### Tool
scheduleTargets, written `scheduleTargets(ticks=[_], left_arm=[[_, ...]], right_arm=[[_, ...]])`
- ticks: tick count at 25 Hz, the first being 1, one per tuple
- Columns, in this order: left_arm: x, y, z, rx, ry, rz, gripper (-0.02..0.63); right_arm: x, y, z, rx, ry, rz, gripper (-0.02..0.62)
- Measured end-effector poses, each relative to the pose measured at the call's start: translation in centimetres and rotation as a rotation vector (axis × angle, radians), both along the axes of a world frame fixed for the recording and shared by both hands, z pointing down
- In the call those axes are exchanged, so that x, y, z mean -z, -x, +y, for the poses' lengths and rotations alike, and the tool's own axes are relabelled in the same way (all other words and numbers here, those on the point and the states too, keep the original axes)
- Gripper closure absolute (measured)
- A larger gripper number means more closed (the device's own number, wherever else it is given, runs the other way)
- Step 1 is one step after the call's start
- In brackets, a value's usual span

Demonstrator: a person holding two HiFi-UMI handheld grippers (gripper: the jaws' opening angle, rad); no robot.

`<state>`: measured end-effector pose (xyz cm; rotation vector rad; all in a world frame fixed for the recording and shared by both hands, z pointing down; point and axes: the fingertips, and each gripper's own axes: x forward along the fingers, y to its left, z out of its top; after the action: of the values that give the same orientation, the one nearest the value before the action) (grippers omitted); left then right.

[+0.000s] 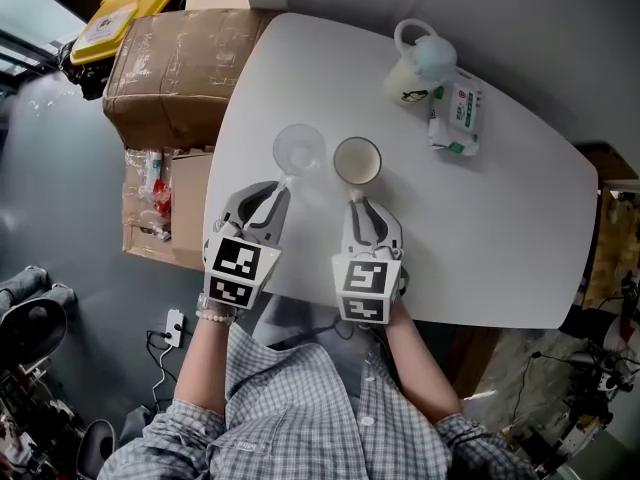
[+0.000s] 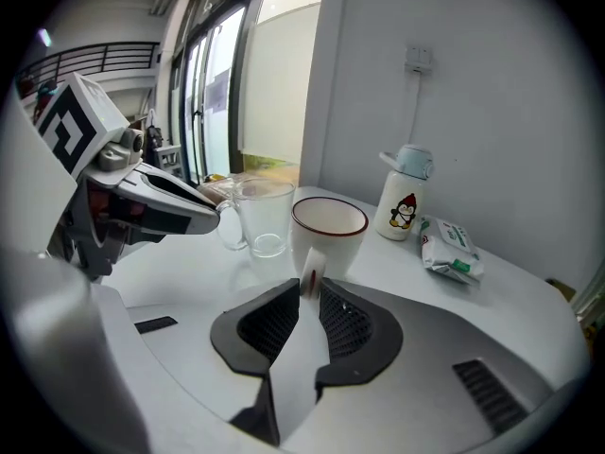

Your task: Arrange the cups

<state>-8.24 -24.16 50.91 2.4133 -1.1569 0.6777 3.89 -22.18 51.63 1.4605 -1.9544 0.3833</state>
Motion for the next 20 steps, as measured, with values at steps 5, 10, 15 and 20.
scheduleTargets(ticks=[5, 10, 15, 20], left_arm=[[-0.1, -0.1, 0.0, 0.0, 0.003, -0.005, 0.552], [-0.1, -0.5, 0.3, -0.005, 0.007, 0.0, 0.554], [0.0, -0.8, 0.5, -0.015, 0.012, 0.018, 0.554], [0.2, -0.8, 0.9, -0.041, 0.011, 0.034, 0.554]], right_arm=[[-0.1, 0.7, 0.2, 0.012, 0.01, -0.011, 0.522], [-0.2, 1.1, 0.2, 0.013, 0.014, -0.013, 0.522], [-0.1, 1.1, 0.1, 0.016, 0.014, -0.012, 0.522], [0.0, 1.2, 0.2, 0.031, 0.001, -0.025, 0.521]])
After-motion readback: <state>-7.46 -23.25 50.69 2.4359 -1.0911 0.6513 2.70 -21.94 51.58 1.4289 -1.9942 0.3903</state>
